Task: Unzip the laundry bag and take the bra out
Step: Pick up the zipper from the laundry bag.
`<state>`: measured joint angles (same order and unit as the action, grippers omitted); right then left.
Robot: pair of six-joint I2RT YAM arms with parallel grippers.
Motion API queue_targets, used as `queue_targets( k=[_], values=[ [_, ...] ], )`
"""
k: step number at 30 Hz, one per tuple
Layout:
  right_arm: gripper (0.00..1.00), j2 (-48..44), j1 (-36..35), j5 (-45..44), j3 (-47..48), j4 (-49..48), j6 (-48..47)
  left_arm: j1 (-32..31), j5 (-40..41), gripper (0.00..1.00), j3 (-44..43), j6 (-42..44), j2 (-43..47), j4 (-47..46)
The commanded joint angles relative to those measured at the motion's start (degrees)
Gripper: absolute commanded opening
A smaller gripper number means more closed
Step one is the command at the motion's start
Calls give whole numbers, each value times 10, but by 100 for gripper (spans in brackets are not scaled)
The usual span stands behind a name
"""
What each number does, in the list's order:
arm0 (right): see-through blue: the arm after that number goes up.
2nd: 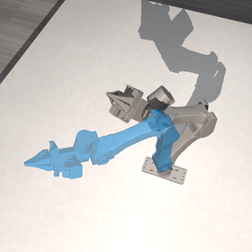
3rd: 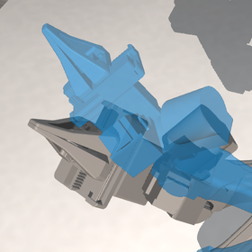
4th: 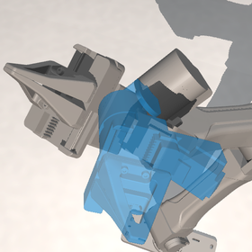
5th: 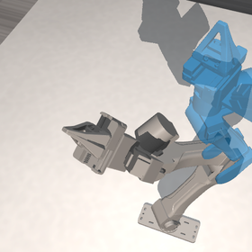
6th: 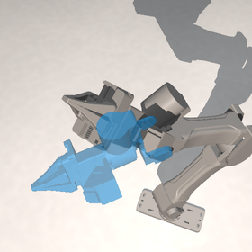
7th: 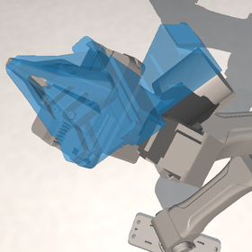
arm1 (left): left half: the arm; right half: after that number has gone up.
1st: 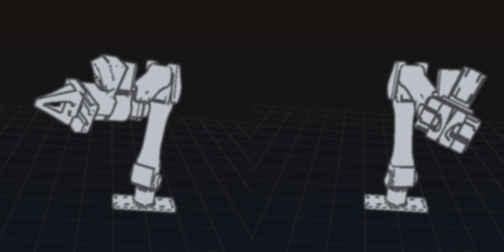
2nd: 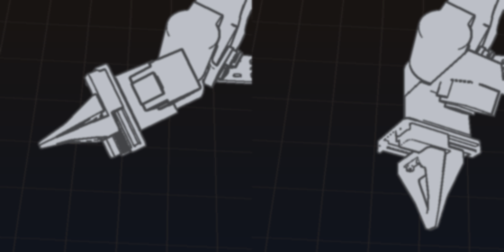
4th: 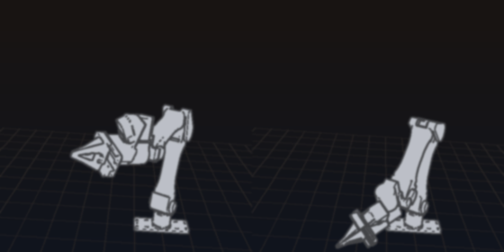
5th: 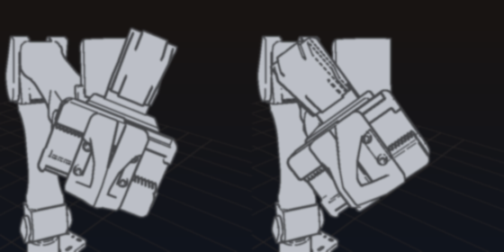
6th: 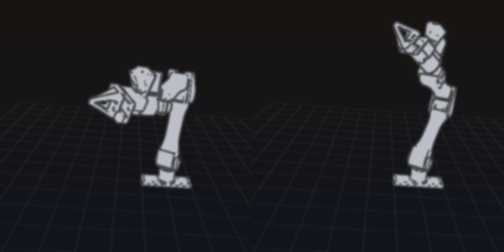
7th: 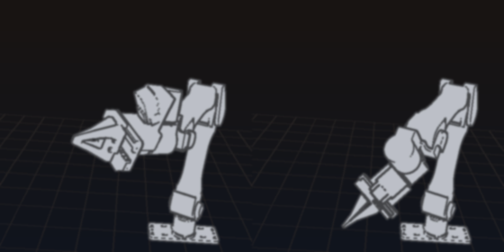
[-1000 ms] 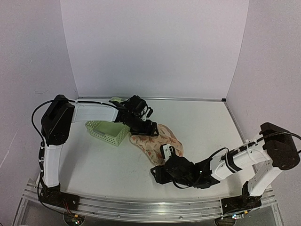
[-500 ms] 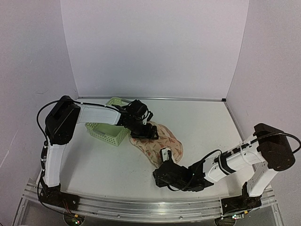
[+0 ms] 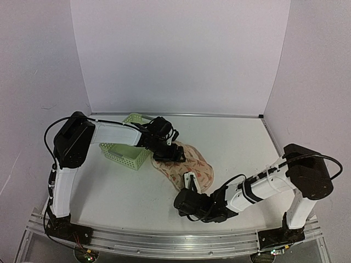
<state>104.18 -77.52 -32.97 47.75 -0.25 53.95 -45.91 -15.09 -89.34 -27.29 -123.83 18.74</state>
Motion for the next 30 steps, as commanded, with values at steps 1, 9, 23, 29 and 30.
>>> queue_targets(
  k=[1, 9, 23, 29, 30],
  values=[
    [37, 20, 1, -35, 40, 2, -6, -1, -11, 81, 16, -8, -21, 26],
    [21, 40, 14, -39, 54, 21, 2, -1, -10, 81, 23, -7, -15, 26],
    [0, 31, 21, -33, 50, 25, -1, -1, -14, 81, 32, -8, -11, 26],
    [0, -27, 21, 1, -3, 17, -32, -1, -11, 81, 32, -7, -12, 26],
    [0, -36, 21, 9, -12, 17, -37, -1, -12, 81, 31, -7, -12, 26]
  ],
)
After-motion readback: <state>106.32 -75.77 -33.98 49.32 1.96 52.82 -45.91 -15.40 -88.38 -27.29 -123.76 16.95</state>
